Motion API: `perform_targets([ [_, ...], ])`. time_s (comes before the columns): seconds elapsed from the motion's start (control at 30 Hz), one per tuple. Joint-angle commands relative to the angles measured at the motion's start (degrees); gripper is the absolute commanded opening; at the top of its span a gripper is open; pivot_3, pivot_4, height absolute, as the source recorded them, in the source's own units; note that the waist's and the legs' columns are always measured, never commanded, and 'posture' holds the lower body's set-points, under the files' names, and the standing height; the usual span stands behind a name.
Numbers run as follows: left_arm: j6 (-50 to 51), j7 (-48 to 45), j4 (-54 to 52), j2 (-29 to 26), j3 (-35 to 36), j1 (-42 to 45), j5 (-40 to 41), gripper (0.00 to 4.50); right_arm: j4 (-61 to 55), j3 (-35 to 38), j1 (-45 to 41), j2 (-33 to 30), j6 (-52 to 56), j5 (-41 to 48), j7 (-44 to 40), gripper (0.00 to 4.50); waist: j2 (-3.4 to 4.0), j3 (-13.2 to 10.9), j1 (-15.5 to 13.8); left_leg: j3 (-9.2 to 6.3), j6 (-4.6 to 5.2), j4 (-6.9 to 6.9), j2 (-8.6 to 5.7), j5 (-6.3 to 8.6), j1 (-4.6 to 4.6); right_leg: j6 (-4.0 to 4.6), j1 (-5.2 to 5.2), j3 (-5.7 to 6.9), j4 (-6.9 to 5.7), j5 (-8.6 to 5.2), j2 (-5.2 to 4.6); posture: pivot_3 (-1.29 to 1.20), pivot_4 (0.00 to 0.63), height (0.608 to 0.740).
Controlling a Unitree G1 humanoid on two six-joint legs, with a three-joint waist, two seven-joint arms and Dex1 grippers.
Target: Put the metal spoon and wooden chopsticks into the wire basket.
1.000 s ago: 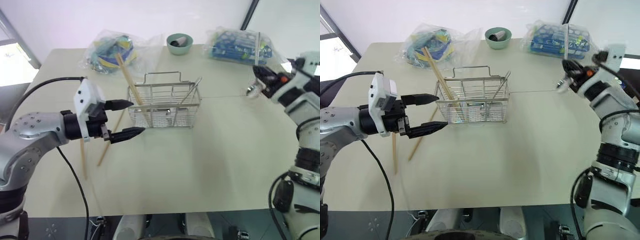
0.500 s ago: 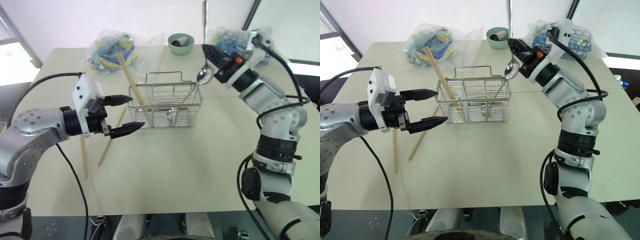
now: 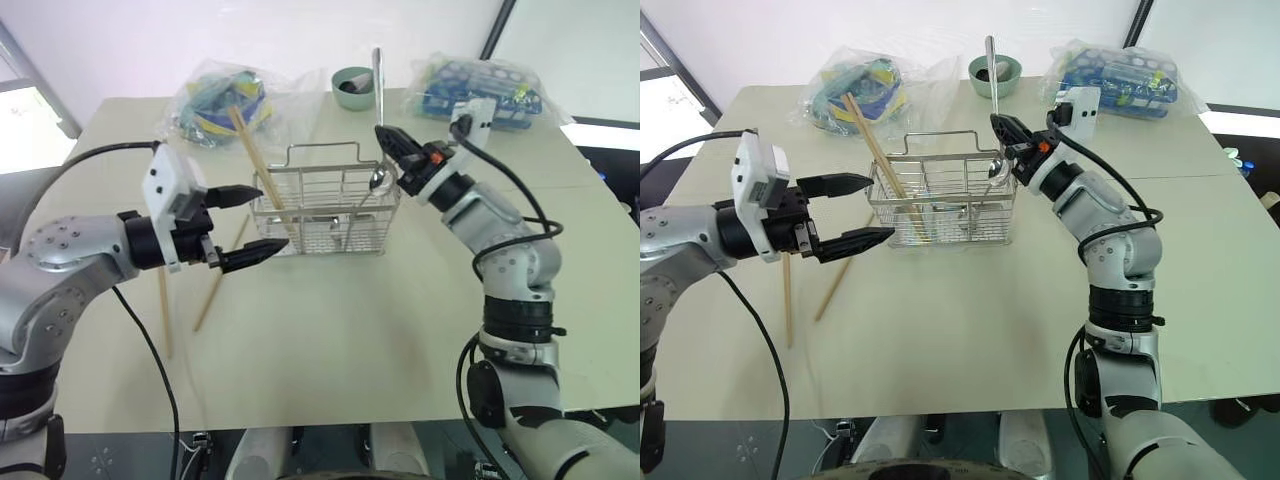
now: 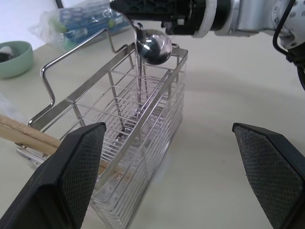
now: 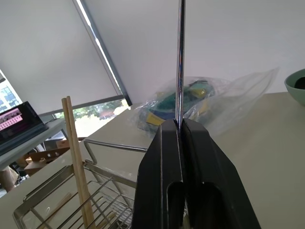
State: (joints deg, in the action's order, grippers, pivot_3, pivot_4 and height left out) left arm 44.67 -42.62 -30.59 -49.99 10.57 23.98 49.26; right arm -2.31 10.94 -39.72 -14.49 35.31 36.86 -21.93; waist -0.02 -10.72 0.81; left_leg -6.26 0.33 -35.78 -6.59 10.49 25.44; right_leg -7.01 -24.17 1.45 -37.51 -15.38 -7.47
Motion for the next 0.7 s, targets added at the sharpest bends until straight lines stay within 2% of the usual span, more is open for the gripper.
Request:
perform_targets([
  [0.03,-0.07,0.31,-0.71,-0.45,2.27,1.37,0.84,4.5,-0.39,1.25,-0.49,0.11,-2.72,-0.42,0.05,1.91,0.0,0.0,-0.07,0.0,0.0,0.0,0.0,0.0,0.0,0.0,0.0,0.0,0.0,0.0,0.06,0.0,0.15,0.697],
  [0.2,0.16,0.7,-0.4,-0.3,2.47,1.83,1.2,4.5,-1.84,2.7,0.48,-2.44,-2.33,0.4,-0.74,4.46,0.0,0.0,-0.09,-0.01,-0.01,0.0,0.0,-0.01,0.0,0.01,0.01,0.0,0.0,0.0,0.11,0.0,0.15,0.697],
  [0.4,0.78,1.67,-0.09,-0.05,3.55,1.61,2.41,4.5,-3.14,7.38,-0.42,-7.54,1.66,5.67,-2.27,4.46,0.0,0.0,-0.12,-0.01,-0.01,0.0,0.03,-0.01,0.0,0.01,0.05,-0.01,0.0,0.0,0.1,0.0,0.15,0.697],
  [0.6,0.93,2.03,0.63,0.13,4.03,1.92,2.8,4.5,-3.42,13.06,-2.86,-12.38,9.25,15.37,-2.47,4.46,0.0,0.0,-0.03,-0.01,-0.01,0.05,0.09,-0.01,0.01,0.16,0.2,-0.02,0.0,-0.06,0.07,0.0,0.15,0.697],
  [0.7,1.34,3.81,1.58,1.03,5.45,2.49,4.19,4.5,-3.57,16.29,-4.05,-15.88,14.32,23.1,-4.01,4.46,-0.01,-0.01,-0.12,-0.01,0.0,0.06,0.09,-0.01,0.03,0.17,0.2,-0.04,0.01,-0.06,0.05,0.0,0.15,0.697],
])
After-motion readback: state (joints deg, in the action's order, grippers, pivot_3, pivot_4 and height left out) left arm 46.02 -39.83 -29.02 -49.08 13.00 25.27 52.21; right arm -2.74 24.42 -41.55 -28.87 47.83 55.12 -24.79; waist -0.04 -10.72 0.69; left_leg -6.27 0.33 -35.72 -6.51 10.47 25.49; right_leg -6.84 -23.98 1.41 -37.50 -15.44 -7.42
